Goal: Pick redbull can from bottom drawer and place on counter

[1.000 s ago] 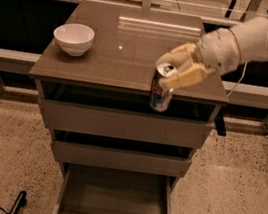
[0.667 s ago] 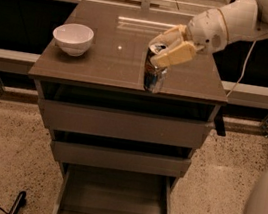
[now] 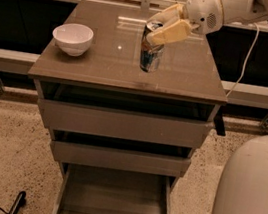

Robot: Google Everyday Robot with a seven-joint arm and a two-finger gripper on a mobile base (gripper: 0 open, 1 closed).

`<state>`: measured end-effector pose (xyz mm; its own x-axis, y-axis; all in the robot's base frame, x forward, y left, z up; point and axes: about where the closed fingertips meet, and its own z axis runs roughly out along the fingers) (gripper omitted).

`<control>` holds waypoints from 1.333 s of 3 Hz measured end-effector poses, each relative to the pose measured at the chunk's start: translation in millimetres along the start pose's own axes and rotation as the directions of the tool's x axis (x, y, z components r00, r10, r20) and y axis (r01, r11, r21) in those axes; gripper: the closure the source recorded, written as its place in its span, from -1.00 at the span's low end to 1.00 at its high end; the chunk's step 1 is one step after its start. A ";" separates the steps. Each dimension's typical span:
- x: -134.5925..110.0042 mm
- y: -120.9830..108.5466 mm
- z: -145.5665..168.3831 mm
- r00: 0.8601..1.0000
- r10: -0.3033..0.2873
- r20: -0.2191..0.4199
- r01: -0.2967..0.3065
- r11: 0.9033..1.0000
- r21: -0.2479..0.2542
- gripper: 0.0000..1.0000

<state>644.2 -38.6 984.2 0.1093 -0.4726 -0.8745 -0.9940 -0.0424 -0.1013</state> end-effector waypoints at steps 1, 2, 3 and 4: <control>9.7 -13.5 2.4 0.999 0.037 0.013 -0.037 0.999 0.030 1.00; 23.7 -24.0 2.1 0.995 0.100 0.002 -0.100 0.993 0.069 1.00; 38.4 -27.3 2.3 0.986 0.165 -0.017 -0.163 0.982 0.098 1.00; 48.2 -27.7 2.8 0.979 0.203 -0.006 -0.201 0.972 0.120 0.64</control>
Offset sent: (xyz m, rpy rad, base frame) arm 0.0356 -0.0227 -0.0312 -0.0108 0.0998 -0.1894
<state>677.0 -57.7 943.5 -0.0951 -0.4766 -0.8740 -0.9870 0.1596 0.0204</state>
